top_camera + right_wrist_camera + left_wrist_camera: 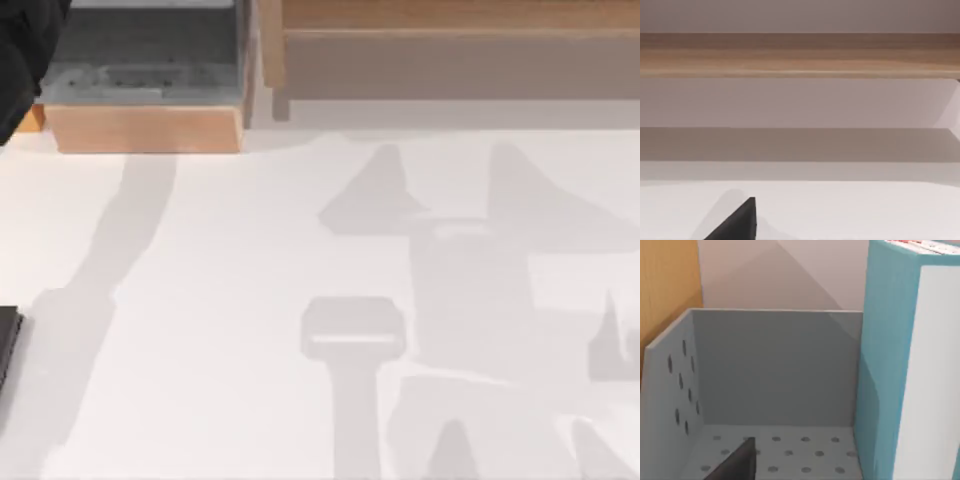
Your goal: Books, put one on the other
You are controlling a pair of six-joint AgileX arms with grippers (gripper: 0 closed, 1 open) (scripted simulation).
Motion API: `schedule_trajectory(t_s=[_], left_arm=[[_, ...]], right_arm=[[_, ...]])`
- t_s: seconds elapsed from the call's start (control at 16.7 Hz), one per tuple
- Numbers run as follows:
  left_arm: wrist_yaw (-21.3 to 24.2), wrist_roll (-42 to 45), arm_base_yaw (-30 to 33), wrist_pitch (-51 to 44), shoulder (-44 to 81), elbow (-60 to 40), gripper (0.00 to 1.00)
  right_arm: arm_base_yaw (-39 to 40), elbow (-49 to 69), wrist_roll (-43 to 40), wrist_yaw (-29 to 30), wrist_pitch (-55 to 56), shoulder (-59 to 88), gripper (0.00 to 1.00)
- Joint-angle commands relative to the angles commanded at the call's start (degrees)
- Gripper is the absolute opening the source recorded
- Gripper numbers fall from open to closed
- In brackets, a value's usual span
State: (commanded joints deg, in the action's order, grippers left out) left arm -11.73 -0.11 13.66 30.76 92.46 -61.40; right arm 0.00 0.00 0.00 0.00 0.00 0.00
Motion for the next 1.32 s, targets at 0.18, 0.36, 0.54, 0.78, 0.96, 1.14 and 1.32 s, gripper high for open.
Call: schedule_trajectory(t_s=[0.18,0.36,0.54,0.78,0.96,1.14,1.32], left_arm=[[-1.2,0.0,1.4,3.3,9.7,-6.5,1.00],[-2.1,0.0,2.3,5.4,15.9,-10.7,1.00],[-2.3,0.0,2.6,6.1,17.9,-12.1,1.00],[-2.3,0.0,2.3,6.0,17.7,-11.8,1.00],[-2.3,0.0,2.5,4.8,17.2,-12.6,1.00],[-2.0,0.0,2.3,2.9,16.3,-13.6,1.00],[-1.5,0.0,1.7,3.0,19.6,-16.8,1.00]], right_arm=[[0.0,0.0,0.0,0.0,0.0,0.0,1.00],[0.0,0.0,0.0,0.0,0.0,0.0,1.00],[0.0,0.0,0.0,0.0,0.0,0.0,1.00],[0.0,0.0,0.0,0.0,0.0,0.0,1.00],[0.0,0.0,0.0,0.0,0.0,0.0,1.00],[0.0,0.0,0.0,0.0,0.0,0.0,1.00],[0.0,0.0,0.0,0.0,0.0,0.0,1.00]])
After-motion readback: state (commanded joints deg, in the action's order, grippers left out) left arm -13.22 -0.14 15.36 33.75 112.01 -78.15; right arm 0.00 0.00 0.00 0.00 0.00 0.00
